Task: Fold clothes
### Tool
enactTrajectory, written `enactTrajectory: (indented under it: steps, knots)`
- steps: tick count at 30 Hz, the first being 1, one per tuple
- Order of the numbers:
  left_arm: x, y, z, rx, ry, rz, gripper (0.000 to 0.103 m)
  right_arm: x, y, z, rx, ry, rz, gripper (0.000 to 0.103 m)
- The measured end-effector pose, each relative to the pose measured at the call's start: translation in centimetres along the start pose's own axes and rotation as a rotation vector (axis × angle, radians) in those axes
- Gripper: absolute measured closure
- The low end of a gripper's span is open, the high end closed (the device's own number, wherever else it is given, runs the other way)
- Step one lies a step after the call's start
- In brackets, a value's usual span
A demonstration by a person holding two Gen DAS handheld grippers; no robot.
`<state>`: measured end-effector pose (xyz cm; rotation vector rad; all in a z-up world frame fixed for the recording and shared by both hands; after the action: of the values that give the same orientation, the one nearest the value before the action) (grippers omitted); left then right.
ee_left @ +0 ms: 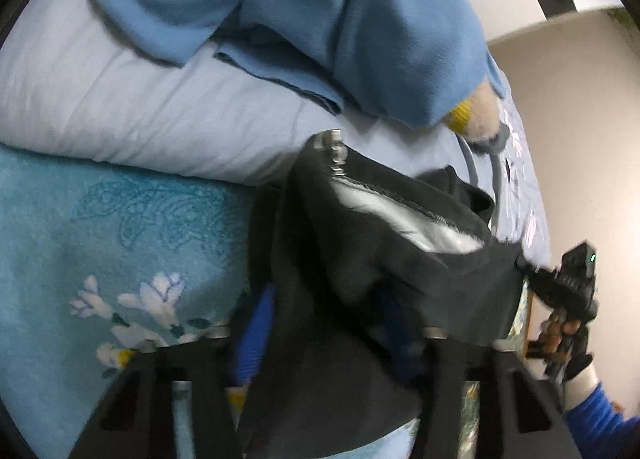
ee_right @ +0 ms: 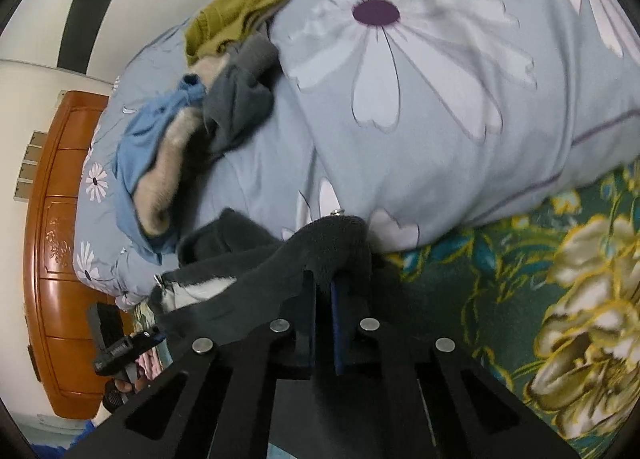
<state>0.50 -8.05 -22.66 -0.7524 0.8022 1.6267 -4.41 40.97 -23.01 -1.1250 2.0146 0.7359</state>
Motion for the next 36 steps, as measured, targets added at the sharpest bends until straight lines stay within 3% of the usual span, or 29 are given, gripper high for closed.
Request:
enactTrajectory:
  steps: [2, 4, 6, 9, 11, 16, 17, 19, 20, 23, 27, 36]
  knots:
    - [-0.1, 0.0, 0.0, -0.014, -0.034, -0.006, 0.066, -0.3, 0.6, 0.1, 0.016, 0.007, 0.02, 0.097]
    - [-0.2, -0.1, -0.9, -0.073, -0.084, 0.002, 0.058, -0.3, 0.9, 0.5, 0.038, 0.011, 0.034, 0.097]
    - [-1.1, -0.1, -1.8, -0.1, -0.069, 0.036, 0.049, -0.1, 0.9, 1.2, 0.062, 0.009, 0.038, 0.097]
    - [-3.0, -0.5, -2.4, -0.097, -0.022, 0.064, 0.046, 0.0, 0.6, 2.2, 0.097, 0.002, 0.041, 0.097]
    - [-3.7, -0.9, -2.8, -0.068, 0.02, 0.052, 0.045, 0.1, 0.3, 2.9, 0.119, -0.004, 0.039, 0.097]
    - [-2.3, -1.7, -2.1, -0.036, 0.014, -0.006, 0.045, 0.1, -0.1, 3.4, 0.145, -0.018, 0.042, 0.097]
    - [-1.9, -1.7, -1.8, -0.023, 0.015, -0.006, 0.048, 0.1, -0.1, 3.5, 0.148, -0.021, 0.043, 0.097]
    - [-1.8, -1.7, -1.0, -0.001, 0.027, 0.018, 0.091, -0.1, 0.0, 3.2, 0.143, -0.028, 0.051, 0.097]
    - [-2.3, -1.6, -0.6, 0.001, 0.032, 0.052, 0.095, -0.2, 0.1, 3.0, 0.138, -0.031, 0.059, 0.097]
    - [-5.3, -1.8, -1.2, -0.039, 0.041, 0.169, 0.095, -1.1, 0.4, 2.7, 0.117, -0.036, 0.096, 0.098]
    - [-3.6, -3.1, -3.8, -0.155, 0.054, 0.144, 0.094, 0.1, 0.2, 4.7, 0.169, -0.079, 0.071, 0.098]
    - [-1.9, -2.8, -2.9, -0.167, 0.015, 0.114, 0.088, 1.4, -0.2, 5.4, 0.181, -0.084, 0.033, 0.097]
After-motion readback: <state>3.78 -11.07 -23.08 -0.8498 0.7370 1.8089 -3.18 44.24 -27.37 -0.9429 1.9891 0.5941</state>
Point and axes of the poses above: each gripper's, at about its wrist camera, not at the fingertips, and x roughly the way its jaws point, z to its right, y to its top, the point moved 2 cm from there along x, roughly the way its jaws point, and after that the axes turned 1 degree about z, right-handed, at the moved point
